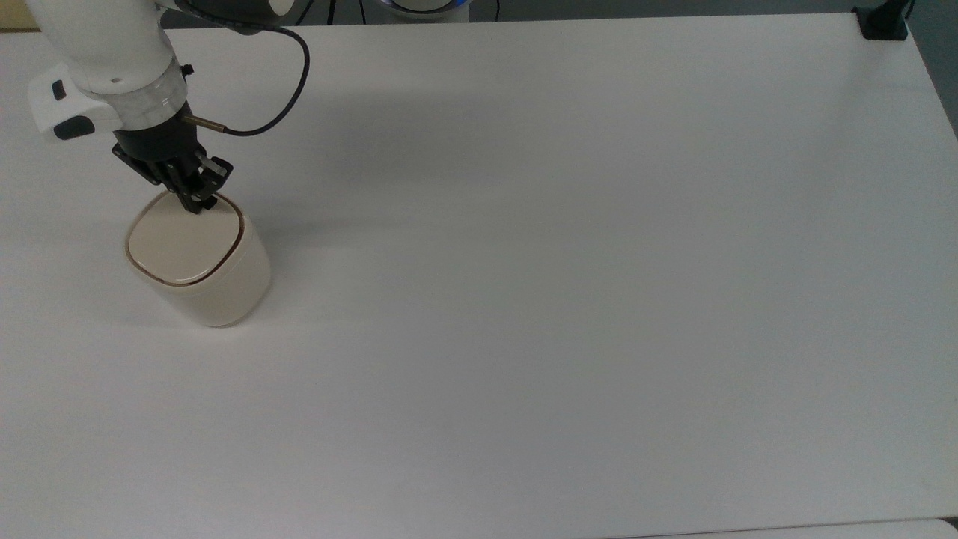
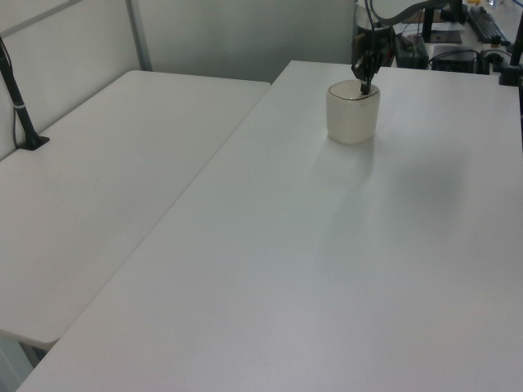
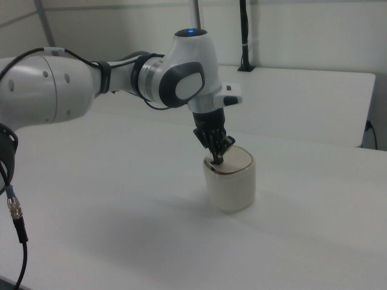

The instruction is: Open the trash bin

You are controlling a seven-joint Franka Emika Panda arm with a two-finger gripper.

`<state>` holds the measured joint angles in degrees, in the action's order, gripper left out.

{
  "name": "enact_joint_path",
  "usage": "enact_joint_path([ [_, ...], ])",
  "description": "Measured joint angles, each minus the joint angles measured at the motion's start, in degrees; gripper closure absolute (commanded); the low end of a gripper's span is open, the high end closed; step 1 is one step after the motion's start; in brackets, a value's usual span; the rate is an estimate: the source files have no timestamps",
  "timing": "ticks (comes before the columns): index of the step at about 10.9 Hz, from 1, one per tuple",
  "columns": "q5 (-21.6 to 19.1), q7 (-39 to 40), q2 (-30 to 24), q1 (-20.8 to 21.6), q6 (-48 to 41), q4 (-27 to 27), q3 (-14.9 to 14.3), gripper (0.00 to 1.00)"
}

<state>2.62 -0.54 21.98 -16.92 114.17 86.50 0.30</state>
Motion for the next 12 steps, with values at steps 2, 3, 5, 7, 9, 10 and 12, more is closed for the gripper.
enact_joint_path([
  [2,0.0,0.0,-1.2,0.3,-0.4,-0.5,0.8,0.93],
  [3,-0.1,0.0,-2.7,1.3,-1.9,-0.6,1.1,0.93],
  [5,-0.3,0.0,-5.7,4.3,-7.0,-0.7,1.2,0.93],
  [7,-0.5,-0.3,-8.3,8.6,-11.4,-0.7,1.3,0.93],
  [9,-0.5,-0.7,-10.2,11.3,-13.8,-0.7,1.3,0.90],
  [10,-0.5,-0.7,-11.1,11.9,-14.6,-0.7,1.3,0.89],
  [12,-0.5,-0.7,-12.4,12.8,-15.7,-0.7,1.3,0.89],
])
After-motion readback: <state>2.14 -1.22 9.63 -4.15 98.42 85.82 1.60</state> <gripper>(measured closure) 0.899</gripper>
